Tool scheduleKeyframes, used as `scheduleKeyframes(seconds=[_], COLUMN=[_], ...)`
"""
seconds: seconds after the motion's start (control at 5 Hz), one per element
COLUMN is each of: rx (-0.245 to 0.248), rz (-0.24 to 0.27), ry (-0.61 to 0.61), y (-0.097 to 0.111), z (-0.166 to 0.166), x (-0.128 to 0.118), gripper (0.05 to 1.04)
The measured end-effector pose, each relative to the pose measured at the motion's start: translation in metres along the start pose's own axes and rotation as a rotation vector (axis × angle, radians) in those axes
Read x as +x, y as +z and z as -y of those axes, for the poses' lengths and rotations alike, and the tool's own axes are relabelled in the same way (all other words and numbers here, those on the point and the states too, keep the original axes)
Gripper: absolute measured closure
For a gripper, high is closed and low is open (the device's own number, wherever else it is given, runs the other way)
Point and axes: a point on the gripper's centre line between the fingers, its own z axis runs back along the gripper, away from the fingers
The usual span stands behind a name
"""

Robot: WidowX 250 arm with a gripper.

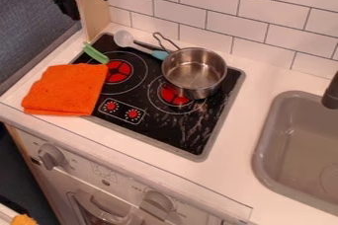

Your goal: Put the green things on the orange cloves

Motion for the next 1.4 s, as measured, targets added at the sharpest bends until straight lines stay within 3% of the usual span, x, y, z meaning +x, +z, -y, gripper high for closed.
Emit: scheduleKeyframes(seconds=[0.2,0.4,0.6,1.2,1.4], rx=[0.022,0.042,0.073,0.151,0.163], rz=[-0.022,-0.064,-0.036,-0.045,-0.038], ry=[-0.007,-0.045,-0.064,-0.126,-0.135], y=[-0.012,-0.038,-0.059,-0.106,-0.117], z=[-0.001,0.000,-0.002,-0.013,-0.016], x=[-0.004,-0.008,0.002,0.009,0.011], gripper=[0.084,0.084,0.084,0.105,0.212])
